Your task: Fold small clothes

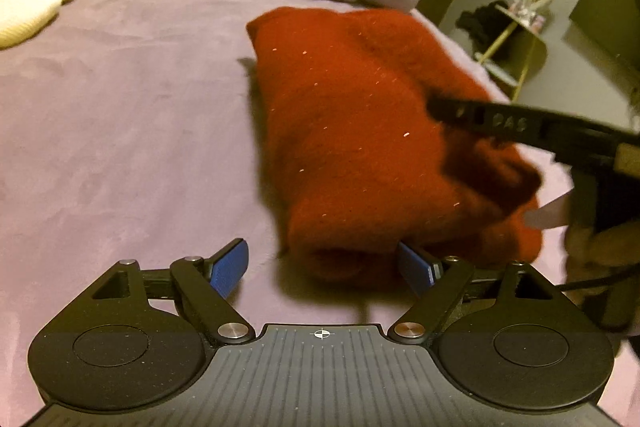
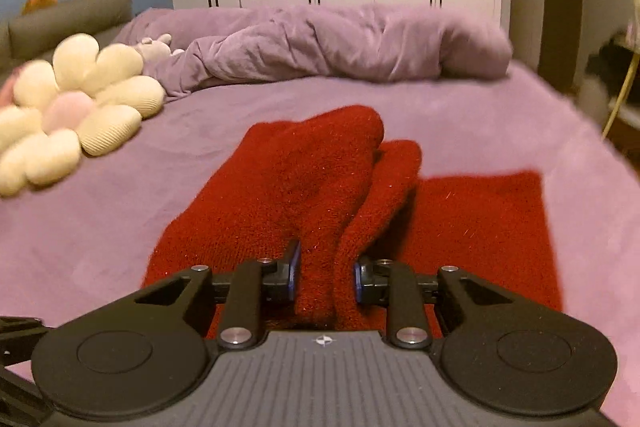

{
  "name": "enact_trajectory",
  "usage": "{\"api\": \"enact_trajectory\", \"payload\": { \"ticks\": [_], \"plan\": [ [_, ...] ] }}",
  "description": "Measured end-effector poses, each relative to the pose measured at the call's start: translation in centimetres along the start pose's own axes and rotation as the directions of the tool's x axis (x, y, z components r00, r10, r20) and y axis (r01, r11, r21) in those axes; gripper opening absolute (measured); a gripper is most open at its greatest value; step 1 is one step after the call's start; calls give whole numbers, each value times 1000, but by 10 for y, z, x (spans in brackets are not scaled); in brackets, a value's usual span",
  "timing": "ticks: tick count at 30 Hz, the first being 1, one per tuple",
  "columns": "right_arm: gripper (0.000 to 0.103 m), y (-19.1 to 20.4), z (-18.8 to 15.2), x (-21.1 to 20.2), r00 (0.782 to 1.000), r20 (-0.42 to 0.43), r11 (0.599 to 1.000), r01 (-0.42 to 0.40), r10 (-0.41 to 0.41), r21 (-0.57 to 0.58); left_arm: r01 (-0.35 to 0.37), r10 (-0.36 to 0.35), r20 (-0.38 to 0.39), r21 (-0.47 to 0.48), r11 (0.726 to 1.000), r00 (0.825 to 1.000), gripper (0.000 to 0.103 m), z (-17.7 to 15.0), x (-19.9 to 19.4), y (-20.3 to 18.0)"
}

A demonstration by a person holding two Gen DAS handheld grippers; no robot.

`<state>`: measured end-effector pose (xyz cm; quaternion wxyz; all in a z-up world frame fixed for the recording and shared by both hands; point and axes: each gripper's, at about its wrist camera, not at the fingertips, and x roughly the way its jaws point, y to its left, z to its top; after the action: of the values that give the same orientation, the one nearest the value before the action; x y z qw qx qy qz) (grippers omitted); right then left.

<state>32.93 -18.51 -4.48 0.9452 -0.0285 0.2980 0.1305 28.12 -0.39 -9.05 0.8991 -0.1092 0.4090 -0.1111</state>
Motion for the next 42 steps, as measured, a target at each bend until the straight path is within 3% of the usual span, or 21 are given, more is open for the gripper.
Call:
{"api": "enact_trajectory", "payload": {
  "ticks": [5, 11, 13, 16, 21, 24, 27, 29, 32, 33, 34, 37, 39, 41, 42],
  "plan": [
    [22, 7, 3, -20, 994, 51, 989, 105, -100, -109, -78, 78, -9, 1, 997, 997, 85, 1, 11, -4],
    [22, -8, -11, -41, 966, 142, 962, 235, -215, -142, -4, 3, -10, -69, 998, 1000, 87, 3, 7, -3],
    [22, -18, -22, -34, 957, 121, 949, 281, -265, -141, 19, -21, -23, -75, 997, 1000, 87, 4, 12, -7],
    [22, -34, -44, -6, 942, 13, 931, 333, -335, -148, 55, -61, -72, -86, 995, 996, 87, 5, 21, -15],
    [22, -39, -38, -17, 949, 40, 940, 316, -314, -127, 21, -23, -55, -30, 999, 998, 86, 4, 13, -18],
    [22, -36, -37, -35, 919, 143, 909, 388, -368, -154, 50, -53, -44, -50, 998, 998, 86, 7, 1, -14],
    [22, -54, -47, -21, 907, 70, 899, 421, -416, -117, 25, -25, -11, -38, 999, 1000, 86, 10, -6, -16],
    [23, -72, -59, -9, 921, 8, 919, 389, -389, -58, 1, -1, 0, -47, 999, 1000, 86, 13, -7, -12],
    [30, -83, -53, -20, 948, 18, 948, 318, -318, -13, -7, 6, -11, -84, 996, 1000, 86, 19, -5, -8],
    [42, -85, -50, -28, 946, 16, 946, 324, -324, -8, -12, 11, -10, -85, 996, 1000, 86, 19, -4, -9],
    [48, -87, -48, -36, 939, 29, 940, 342, -342, 3, -18, 17, -11, -79, 997, 1000, 86, 21, -2, -12],
    [48, -82, -39, -63, 939, 104, 945, 325, -326, 33, -30, 30, -7, -54, 998, 1000, 86, 27, 3, -20],
    [48, -73, -36, -73, 950, 141, 961, 275, -277, 32, -39, 39, -11, -45, 998, 999, 86, 29, 6, -26],
    [40, -65, -35, -72, 970, 135, 979, 202, -204, 33, -47, 46, -15, -40, 998, 999, 86, 30, 8, -32],
    [29, -62, -35, -69, 981, 124, 989, 147, -150, 32, -49, 49, -15, -34, 998, 999, 86, 31, 8, -35]
  ]
}}
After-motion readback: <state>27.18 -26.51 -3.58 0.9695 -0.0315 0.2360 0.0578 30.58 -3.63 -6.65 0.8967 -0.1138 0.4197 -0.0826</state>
